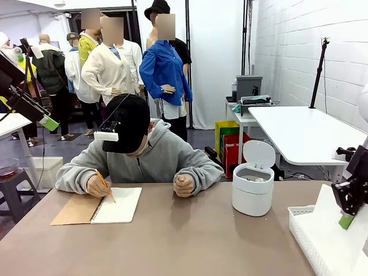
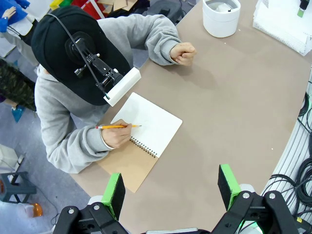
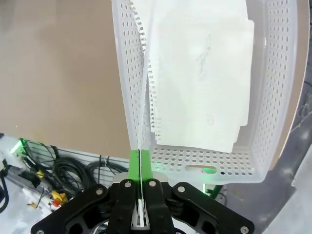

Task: Sort the paper based on its condition.
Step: If a person hands you a paper, place it in the Organizing basket , and if it's crumpled, put it in the Trash can.

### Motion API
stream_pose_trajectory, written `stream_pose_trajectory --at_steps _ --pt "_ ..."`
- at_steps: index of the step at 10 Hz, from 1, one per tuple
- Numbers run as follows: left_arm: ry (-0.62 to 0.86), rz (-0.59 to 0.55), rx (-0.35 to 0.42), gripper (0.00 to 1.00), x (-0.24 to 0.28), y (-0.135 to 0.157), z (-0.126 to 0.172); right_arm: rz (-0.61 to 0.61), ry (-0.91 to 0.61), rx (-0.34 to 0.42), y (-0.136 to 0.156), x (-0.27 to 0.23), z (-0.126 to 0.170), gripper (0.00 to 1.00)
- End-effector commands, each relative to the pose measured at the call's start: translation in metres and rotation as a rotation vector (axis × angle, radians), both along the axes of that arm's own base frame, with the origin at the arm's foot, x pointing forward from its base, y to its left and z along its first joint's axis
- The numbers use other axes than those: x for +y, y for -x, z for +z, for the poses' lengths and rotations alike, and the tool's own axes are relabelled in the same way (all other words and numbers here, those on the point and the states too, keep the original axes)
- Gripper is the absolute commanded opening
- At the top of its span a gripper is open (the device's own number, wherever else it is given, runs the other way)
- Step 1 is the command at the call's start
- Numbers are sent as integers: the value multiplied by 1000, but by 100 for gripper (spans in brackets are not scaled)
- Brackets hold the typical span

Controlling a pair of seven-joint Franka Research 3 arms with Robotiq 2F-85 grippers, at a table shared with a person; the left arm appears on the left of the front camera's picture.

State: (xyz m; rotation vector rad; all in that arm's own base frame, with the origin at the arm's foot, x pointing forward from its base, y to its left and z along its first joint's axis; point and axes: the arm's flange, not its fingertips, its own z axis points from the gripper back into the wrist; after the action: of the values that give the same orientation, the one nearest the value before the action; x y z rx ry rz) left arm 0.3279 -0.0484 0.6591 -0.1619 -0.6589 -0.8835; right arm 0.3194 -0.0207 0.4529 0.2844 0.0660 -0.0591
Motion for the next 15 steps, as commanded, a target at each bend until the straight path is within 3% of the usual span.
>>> stream_pose_trajectory --at_steps 1,8,11,12,15 --pt "-1 2 0 100 0 0 0 28 -68 -31 21 -3 -48 0" --pt "-1 2 0 100 0 0 0 43 -83 38 22 7 -100 0" --pt "-1 2 0 100 0 0 0 38 -48 69 24 6 -104 0" --pt "-1 2 0 100 0 0 0 37 -38 71 24 4 -102 12" --pt "-1 2 0 100 0 0 0 12 18 100 33 -7 -98 68"
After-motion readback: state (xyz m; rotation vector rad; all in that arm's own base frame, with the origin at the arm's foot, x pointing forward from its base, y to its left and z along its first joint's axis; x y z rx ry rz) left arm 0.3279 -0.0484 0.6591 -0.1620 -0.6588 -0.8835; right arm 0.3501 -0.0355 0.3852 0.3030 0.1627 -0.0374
